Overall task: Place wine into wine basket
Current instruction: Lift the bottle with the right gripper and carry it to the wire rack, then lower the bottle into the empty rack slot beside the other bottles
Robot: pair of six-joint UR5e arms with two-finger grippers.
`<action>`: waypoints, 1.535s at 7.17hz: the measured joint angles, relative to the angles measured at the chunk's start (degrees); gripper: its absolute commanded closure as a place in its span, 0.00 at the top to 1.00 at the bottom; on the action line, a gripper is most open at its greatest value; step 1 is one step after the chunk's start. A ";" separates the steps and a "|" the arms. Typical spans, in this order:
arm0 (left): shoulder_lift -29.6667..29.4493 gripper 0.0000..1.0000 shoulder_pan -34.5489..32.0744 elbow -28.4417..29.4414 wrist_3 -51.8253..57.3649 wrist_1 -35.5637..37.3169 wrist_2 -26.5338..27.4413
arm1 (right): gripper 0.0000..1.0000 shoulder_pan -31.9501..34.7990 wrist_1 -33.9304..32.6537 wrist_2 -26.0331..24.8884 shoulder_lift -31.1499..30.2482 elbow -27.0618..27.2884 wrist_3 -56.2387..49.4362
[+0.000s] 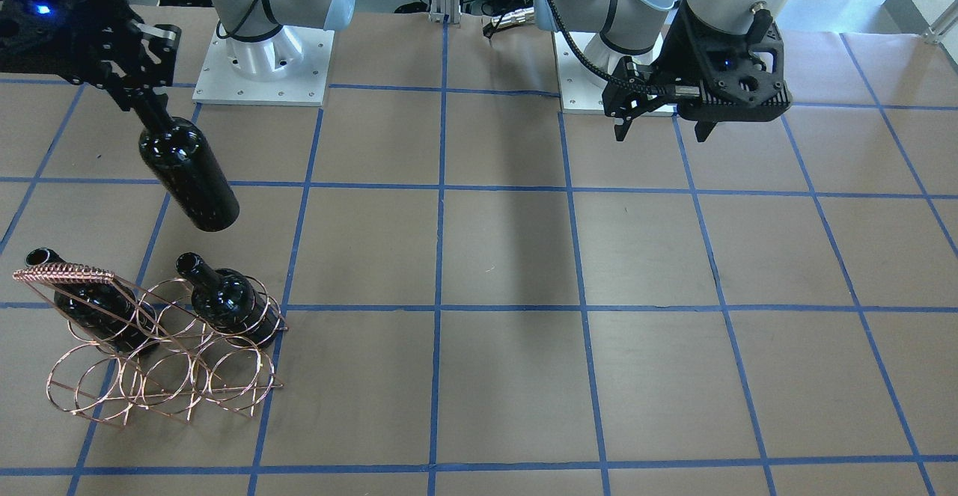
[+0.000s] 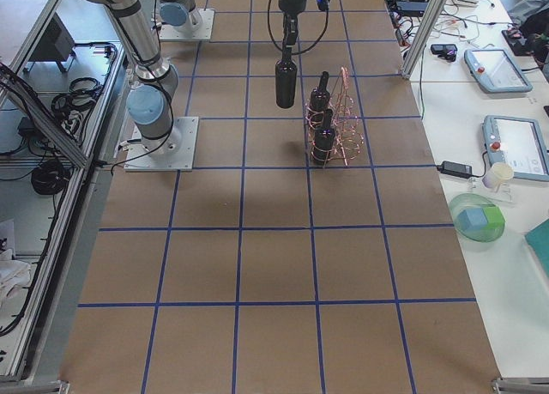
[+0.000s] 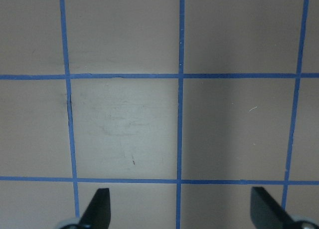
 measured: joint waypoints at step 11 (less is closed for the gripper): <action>0.66 1.00 -0.58 -0.57 0.85 0.04 1.48 | 0.00 -2.76 -7.75 1.46 15.49 -11.18 -1.61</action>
